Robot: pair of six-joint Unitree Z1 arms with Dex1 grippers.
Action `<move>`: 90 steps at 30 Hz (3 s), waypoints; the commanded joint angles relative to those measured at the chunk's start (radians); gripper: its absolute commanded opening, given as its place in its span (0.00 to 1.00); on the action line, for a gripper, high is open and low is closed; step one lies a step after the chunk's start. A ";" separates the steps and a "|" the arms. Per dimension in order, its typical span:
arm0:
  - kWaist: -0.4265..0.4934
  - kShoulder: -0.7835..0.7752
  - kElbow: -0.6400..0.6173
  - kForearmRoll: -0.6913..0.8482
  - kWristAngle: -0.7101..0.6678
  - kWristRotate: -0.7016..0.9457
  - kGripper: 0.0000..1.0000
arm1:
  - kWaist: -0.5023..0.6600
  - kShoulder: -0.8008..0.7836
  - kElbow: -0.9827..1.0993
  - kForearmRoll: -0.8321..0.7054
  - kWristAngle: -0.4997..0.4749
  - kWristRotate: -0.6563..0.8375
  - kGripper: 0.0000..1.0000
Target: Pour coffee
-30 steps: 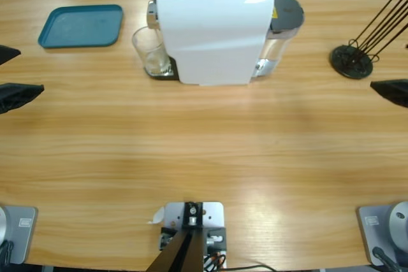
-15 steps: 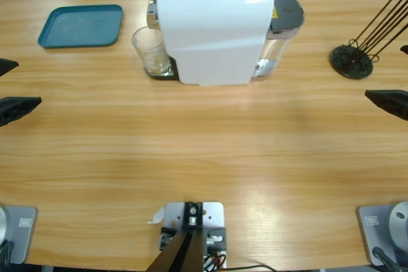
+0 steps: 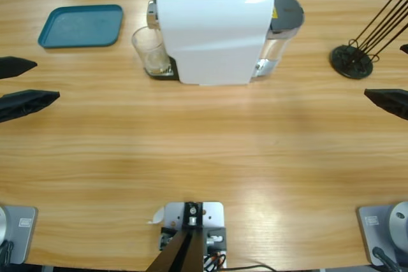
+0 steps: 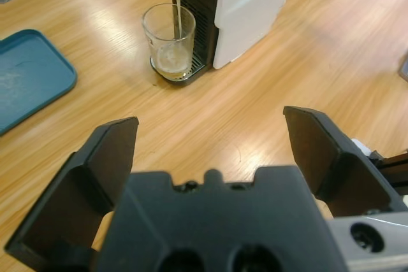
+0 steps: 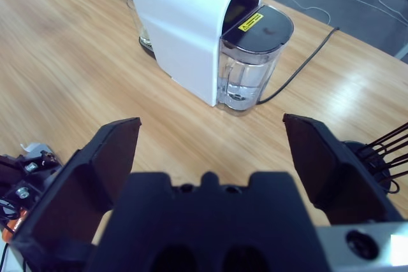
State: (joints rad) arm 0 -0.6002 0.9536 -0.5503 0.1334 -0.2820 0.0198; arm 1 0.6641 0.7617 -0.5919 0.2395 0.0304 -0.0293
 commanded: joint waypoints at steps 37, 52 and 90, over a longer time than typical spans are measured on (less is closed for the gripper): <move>0.013 -0.016 0.060 -0.046 0.043 -0.039 1.00 | 0.011 0.011 0.072 -0.033 -0.009 -0.011 1.00; 0.013 -0.031 0.076 -0.069 0.043 -0.043 1.00 | 0.011 -0.010 0.081 -0.029 0.000 0.019 1.00; 0.013 -0.010 0.073 -0.075 -0.031 -0.031 1.00 | 0.011 -0.022 0.104 -0.055 0.019 0.061 1.00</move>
State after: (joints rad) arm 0 -0.5949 0.9448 -0.5137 0.0733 -0.2798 -0.0149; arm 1 0.6647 0.7598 -0.5298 0.1937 0.0415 0.0210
